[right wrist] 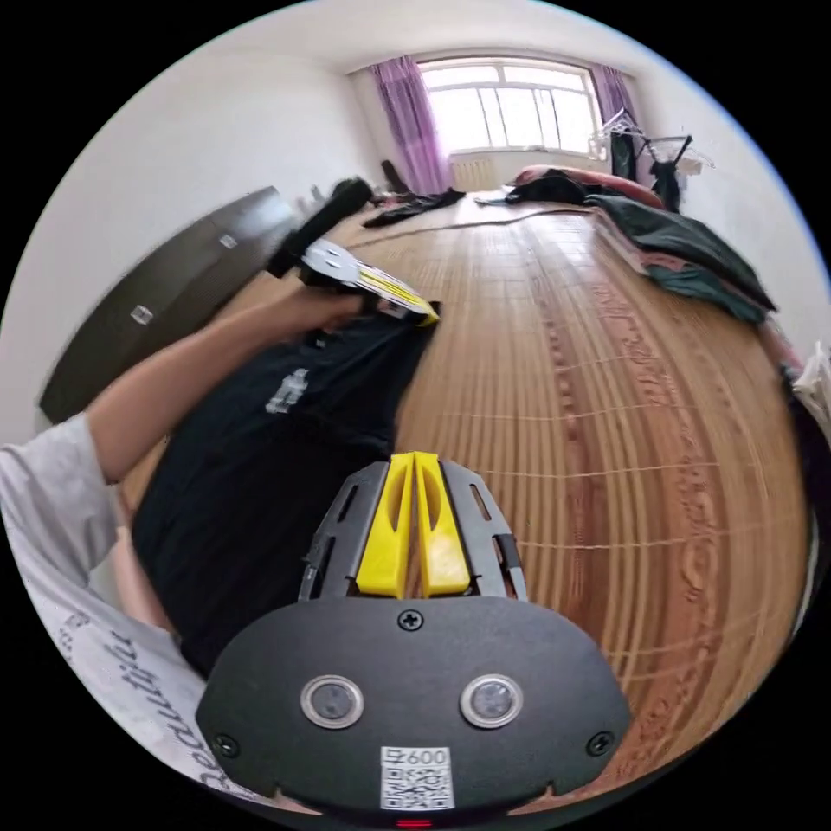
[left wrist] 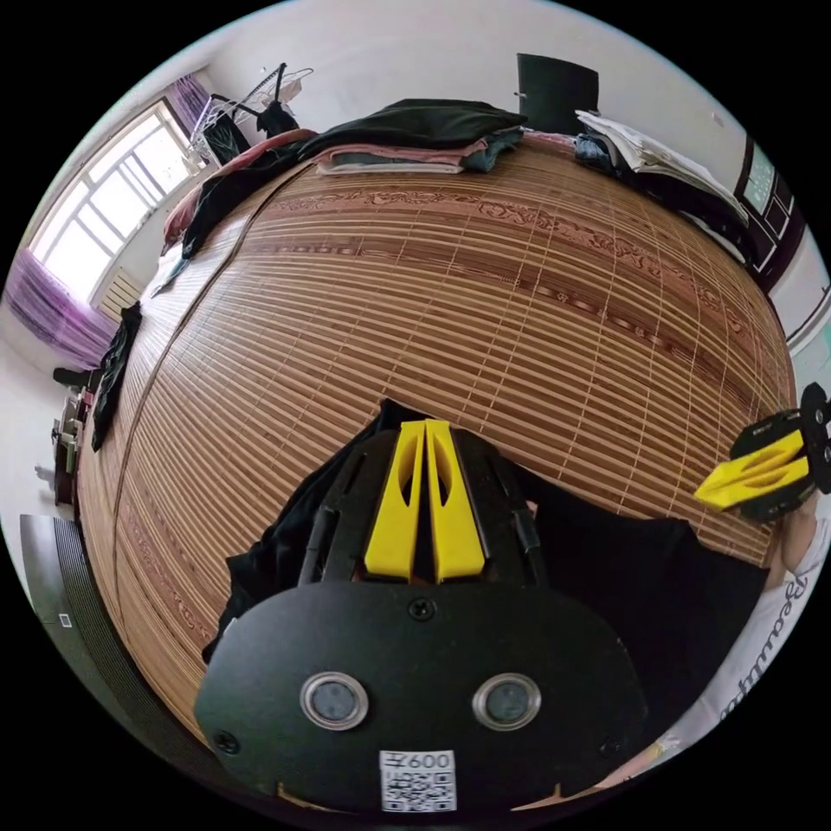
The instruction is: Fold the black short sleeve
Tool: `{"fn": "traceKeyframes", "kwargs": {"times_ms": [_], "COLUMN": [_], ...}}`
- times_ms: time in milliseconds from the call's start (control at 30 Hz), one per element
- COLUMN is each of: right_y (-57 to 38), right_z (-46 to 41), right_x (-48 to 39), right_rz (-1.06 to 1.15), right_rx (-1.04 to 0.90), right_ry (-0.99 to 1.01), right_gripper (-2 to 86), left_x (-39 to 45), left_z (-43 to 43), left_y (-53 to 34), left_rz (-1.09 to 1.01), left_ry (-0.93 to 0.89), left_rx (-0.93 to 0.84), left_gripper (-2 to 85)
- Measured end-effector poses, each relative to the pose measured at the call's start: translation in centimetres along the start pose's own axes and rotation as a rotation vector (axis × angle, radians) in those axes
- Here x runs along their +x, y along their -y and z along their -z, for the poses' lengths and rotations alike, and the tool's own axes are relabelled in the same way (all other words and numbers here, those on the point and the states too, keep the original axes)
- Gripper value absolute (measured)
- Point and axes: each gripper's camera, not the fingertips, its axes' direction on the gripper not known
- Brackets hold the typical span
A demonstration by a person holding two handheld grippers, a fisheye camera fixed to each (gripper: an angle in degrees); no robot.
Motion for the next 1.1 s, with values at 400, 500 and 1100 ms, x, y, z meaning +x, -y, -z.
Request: {"fn": "traceKeyframes", "kwargs": {"times_ms": [400,500,1100], "right_y": [0.5,0.0,1.0], "right_z": [2.9,2.1,5.7], "right_x": [-1.7,-4.1,-0.3], "right_rz": [0.016,0.065,0.098], "right_rx": [-0.170,-0.130,-0.320], "right_ry": [-0.064,0.126,0.100], "right_gripper": [-0.8,-0.8,-0.8], "left_x": [6.5,6.0,9.4], "left_z": [-2.7,-3.2,-5.2], "left_y": [-7.1,-8.2,-13.2], "left_rz": [0.047,0.074,0.060], "left_ry": [0.269,0.244,0.317], "left_rx": [0.106,0.112,0.112], "left_gripper": [0.7,0.7,0.9]}}
